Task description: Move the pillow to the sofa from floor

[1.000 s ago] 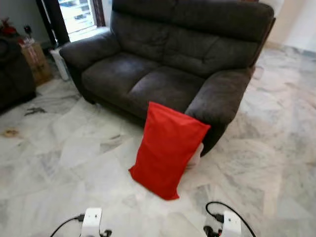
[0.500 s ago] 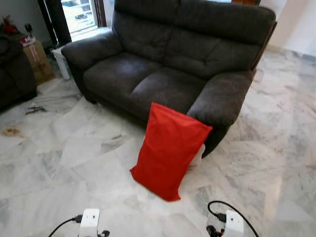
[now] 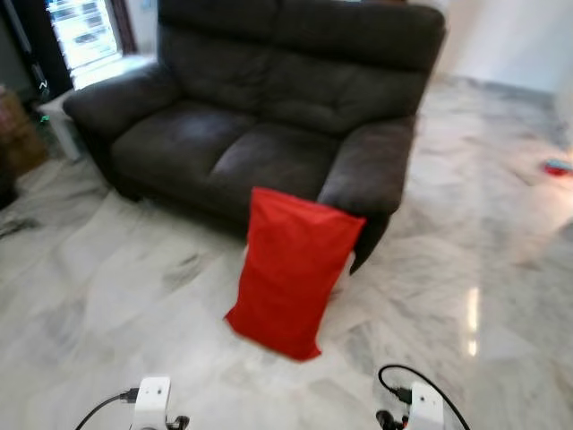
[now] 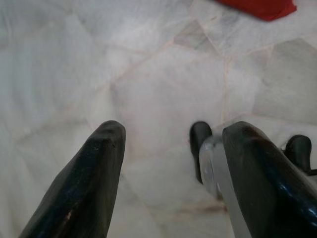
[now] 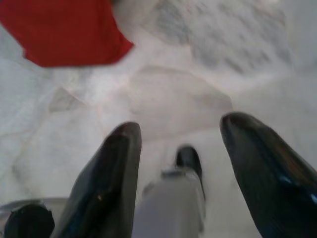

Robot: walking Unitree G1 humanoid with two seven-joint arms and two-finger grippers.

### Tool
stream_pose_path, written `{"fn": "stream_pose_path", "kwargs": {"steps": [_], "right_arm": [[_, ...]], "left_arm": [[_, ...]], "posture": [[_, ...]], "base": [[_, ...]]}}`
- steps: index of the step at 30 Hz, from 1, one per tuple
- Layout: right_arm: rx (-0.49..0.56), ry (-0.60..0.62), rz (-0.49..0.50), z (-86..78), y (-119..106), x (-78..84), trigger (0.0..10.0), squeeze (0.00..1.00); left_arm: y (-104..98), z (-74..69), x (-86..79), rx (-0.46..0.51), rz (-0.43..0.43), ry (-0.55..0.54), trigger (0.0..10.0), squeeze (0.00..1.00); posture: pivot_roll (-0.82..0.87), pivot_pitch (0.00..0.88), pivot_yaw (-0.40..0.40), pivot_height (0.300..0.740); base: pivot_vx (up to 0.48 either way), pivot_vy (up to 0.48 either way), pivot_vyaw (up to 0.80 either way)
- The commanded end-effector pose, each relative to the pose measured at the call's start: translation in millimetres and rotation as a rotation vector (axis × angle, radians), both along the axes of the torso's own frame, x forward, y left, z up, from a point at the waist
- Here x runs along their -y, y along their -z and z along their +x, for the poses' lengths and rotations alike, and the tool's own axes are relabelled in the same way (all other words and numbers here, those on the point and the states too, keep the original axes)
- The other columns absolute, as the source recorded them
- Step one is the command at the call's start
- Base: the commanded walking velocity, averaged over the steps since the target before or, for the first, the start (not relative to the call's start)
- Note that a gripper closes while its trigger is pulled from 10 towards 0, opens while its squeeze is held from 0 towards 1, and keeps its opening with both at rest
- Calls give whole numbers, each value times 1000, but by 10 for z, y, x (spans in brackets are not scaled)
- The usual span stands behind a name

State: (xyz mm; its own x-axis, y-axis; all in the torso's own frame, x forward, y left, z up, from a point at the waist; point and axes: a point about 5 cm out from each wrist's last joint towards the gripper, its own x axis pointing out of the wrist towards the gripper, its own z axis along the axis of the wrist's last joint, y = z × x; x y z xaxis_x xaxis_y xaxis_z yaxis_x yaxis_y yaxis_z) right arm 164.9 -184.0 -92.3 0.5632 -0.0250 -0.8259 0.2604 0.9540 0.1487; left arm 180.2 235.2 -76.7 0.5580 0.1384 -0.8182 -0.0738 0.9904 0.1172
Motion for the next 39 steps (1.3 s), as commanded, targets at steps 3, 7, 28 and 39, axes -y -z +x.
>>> {"fn": "stream_pose_path", "kwargs": {"steps": [3, 7, 28, 39], "right_arm": [[4, 9, -5, 17, -8, 15, 10000, 0], [6, 6, 1, 27, -12, 9, 10000, 0], [7, -12, 11, 38, -14, -22, 10000, 0], [6, -17, 11, 44, -15, -30, 10000, 0]], "left_arm": [[-9, 2, -26, 5, -5, -6, 10000, 0], [5, -6, 13, 4, -10, -6, 10000, 0], [23, -4, 96, 12, -21, -7, 10000, 0], [12, -71, -61, 6, -12, -19, 10000, 0]], "posture": [[-56, 0, -53, 740], [-56, 0, -54, 740], [-56, 0, -56, 740], [-55, 0, -57, 740]], "base": [[0, 480, 0], [0, 480, 0], [0, 480, -499], [0, 480, -800]]}}
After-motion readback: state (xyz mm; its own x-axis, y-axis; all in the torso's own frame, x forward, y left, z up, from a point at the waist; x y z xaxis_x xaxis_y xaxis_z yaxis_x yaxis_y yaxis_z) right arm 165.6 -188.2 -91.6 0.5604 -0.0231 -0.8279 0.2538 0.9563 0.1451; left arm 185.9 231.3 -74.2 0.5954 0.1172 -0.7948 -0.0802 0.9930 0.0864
